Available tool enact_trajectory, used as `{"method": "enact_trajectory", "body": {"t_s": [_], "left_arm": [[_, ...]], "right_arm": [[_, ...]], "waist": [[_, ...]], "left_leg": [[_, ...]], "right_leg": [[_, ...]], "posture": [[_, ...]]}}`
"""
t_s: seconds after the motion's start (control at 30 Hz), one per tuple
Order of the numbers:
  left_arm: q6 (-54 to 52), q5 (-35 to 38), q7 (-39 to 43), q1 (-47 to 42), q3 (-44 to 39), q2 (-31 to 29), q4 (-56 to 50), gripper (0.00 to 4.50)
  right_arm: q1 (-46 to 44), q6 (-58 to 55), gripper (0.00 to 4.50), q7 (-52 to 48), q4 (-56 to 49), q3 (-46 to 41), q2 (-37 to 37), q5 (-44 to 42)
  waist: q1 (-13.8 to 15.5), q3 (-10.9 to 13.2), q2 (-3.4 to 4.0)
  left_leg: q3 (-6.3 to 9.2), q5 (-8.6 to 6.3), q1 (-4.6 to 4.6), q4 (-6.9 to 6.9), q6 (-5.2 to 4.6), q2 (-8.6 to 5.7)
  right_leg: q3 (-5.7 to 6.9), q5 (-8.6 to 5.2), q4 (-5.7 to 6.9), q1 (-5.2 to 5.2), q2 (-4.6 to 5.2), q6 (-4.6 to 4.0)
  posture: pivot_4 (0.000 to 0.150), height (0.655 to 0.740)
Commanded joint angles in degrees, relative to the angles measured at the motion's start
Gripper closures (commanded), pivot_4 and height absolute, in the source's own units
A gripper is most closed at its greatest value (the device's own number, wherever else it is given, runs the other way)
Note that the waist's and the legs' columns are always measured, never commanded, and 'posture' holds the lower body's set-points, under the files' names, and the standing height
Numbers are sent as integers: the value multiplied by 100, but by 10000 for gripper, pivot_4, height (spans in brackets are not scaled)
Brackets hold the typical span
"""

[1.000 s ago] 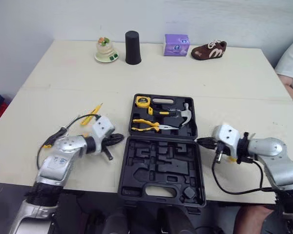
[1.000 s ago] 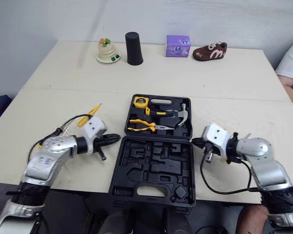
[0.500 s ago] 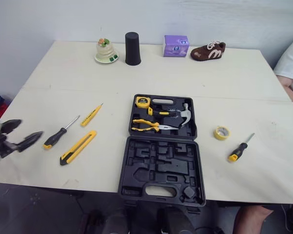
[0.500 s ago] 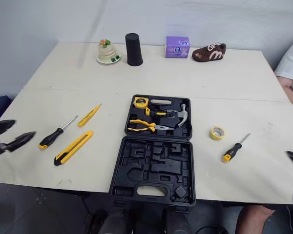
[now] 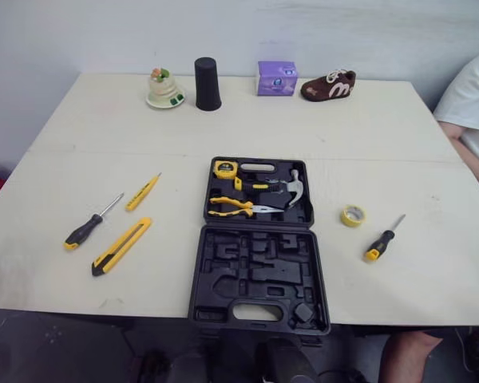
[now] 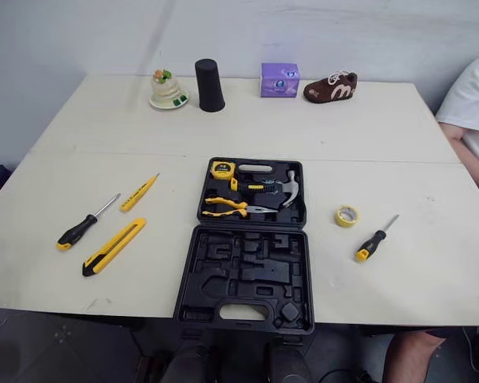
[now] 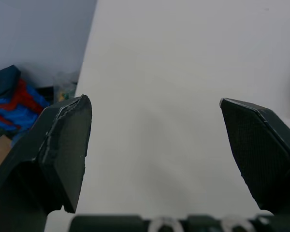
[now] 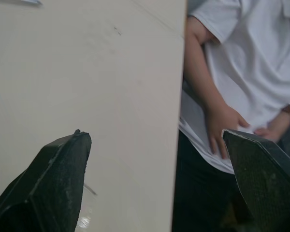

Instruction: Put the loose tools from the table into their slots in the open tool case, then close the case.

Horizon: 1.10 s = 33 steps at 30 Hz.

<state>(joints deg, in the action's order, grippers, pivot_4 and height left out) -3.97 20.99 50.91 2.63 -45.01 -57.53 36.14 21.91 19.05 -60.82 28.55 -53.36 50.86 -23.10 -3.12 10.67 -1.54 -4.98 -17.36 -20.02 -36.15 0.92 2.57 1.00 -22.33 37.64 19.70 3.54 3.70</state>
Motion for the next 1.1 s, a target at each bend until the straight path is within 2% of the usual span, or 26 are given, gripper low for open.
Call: {"method": "enact_trajectory", "body": {"t_s": [0.03, 0.13, 0.23, 0.47, 0.63, 0.83, 0.93, 1.03, 1.1], "left_arm": [[-491, 203, 310, -63, 346, -62, -691, 741], [-916, 230, 328, -134, 582, -93, -1003, 741], [-1651, 138, 383, -264, 1249, -193, -1720, 741], [-2033, -289, 207, -731, 2034, -351, -1799, 741], [-1898, -601, 41, -1077, 2355, -367, -1424, 741], [-1901, -850, 269, -1488, 2979, -277, -1002, 741], [-1740, -790, 372, -1749, 3043, -127, -812, 741], [-1485, -871, 333, -1946, 3123, 15, -560, 8229], [-1514, -844, 363, -2010, 3131, 95, -442, 16522]], "right_arm": [[-198, -728, 0, -264, -1513, 384, -198, -935], [-300, -1367, 0, -172, -2329, 646, -330, -1295], [-919, -1258, 0, -119, -3583, 1506, -673, -1497], [-1860, -1956, 0, -4, -5281, 2890, -890, -2079], [-2353, -2092, 0, -22, -5554, 3522, -936, -1941], [-2478, -2055, 0, -84, -5432, 3686, -930, -1783], [-2518, -2117, 0, 4, -5462, 3701, -937, -1756], [-2544, -2199, 0, 88, -5512, 3715, -921, -1712], [-2540, -2249, 0, 149, -5545, 3710, -904, -1681]], "waist": [[-22, -1, 4], [0, -3, 10], [6, -5, 5], [5, -2, 4], [17, -1, -2], [39, -2, -7], [71, -2, -6], [128, -2, -7], [155, -2, -7]], "left_leg": [[-2, 0, -3, 0, 2, 2], [-6, 16, -25, 6, -22, 2], [-9, 15, -45, 9, -19, 6], [-13, 17, -58, -5, -23, 3], [-12, 17, -59, -6, -23, 4], [-13, 14, -67, -11, -28, 2], [-13, 14, -65, -18, -28, 2], [-12, 15, -65, -28, -28, 5], [-13, 15, -65, -30, -28, 4]], "right_leg": [[0, 0, 1, 6, -1, -1], [-1, -1, 9, 46, -2, -2], [0, -1, 17, 78, -7, -2], [-3, -1, 25, 89, -6, -1], [-2, -1, 27, 91, -6, -1], [-1, -1, 23, 94, -5, -1], [-1, -1, 29, 94, -5, -1], [0, -1, 35, 93, -6, -1], [-1, -1, 37, 93, -5, -1]], "posture": [[1500, 7341], [1500, 7341], [1500, 7341], [1500, 7341], [1500, 7341], [1500, 7341], [1500, 7341], [1500, 7341], [1500, 7341]]}}
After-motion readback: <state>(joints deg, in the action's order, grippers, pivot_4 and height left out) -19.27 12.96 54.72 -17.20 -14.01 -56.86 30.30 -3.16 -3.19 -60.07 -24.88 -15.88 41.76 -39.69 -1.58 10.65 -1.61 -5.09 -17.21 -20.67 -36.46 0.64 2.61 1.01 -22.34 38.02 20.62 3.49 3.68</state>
